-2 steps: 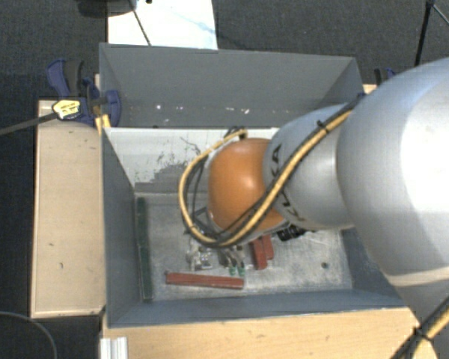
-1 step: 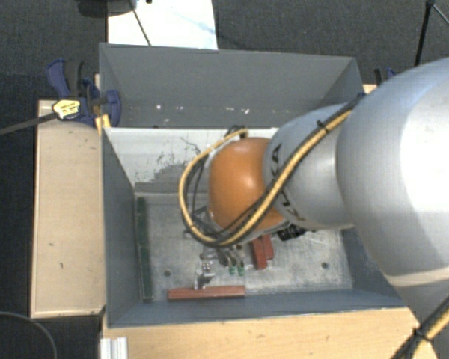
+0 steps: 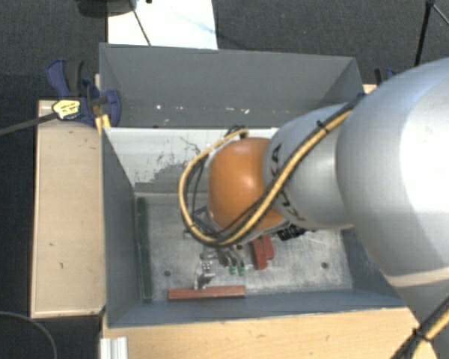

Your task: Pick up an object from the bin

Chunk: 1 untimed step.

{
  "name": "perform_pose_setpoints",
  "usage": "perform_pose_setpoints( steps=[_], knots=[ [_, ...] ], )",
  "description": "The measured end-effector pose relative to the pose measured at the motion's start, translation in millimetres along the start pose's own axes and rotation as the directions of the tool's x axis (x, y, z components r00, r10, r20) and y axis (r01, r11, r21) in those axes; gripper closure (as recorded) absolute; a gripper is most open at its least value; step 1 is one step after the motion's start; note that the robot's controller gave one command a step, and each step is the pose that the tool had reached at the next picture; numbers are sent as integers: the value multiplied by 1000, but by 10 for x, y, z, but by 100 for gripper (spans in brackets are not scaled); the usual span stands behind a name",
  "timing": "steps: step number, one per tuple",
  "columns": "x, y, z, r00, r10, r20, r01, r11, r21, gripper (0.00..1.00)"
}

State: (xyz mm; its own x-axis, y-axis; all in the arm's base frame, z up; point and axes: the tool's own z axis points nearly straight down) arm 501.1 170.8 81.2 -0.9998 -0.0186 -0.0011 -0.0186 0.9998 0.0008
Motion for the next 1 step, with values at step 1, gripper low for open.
perform_pose_setpoints(
  steps=[1],
  knots=[
    [-30,-251,29,996,-89,8,89,996,-5,0]
  ],
)
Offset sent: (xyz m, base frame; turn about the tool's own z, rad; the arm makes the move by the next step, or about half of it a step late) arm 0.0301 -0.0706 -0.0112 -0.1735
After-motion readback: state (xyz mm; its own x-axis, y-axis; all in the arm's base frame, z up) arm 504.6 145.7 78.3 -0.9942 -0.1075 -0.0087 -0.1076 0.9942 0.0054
